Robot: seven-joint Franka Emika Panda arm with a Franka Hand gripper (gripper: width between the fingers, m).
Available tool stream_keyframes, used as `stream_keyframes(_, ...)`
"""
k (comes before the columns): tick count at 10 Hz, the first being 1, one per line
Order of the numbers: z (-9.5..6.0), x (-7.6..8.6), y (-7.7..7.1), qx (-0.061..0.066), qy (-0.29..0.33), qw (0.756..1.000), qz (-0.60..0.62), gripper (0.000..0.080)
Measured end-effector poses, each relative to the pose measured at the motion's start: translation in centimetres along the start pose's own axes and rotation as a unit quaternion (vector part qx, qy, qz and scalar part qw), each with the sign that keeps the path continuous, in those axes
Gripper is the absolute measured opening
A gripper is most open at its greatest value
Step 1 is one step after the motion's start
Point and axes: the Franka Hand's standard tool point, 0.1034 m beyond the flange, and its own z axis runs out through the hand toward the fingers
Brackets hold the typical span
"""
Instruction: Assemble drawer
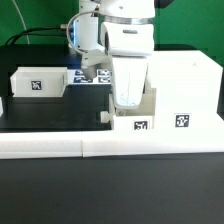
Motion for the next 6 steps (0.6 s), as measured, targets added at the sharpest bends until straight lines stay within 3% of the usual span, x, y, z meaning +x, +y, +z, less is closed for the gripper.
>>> stream_keyframes(1,-0.5,0.0,0.1,0.001,-0.001,1.000,0.000,0.0401)
stream_keyframes(2,-1.2,-0.1,0.1,0.006,-0.004,1.000,0.000,0.0401)
stream_keyframes(3,-1.8,-0.1,0.2,0.009,-0.006,1.000,0.000,0.0574)
stream_keyframes(4,-2.3,-0.1,0.3,0.010,-0.008,1.000,0.001,0.0628)
stream_keyframes(6,-3.9,-0.5,0.4,0.018,-0.014,1.000,0.003,0.0643)
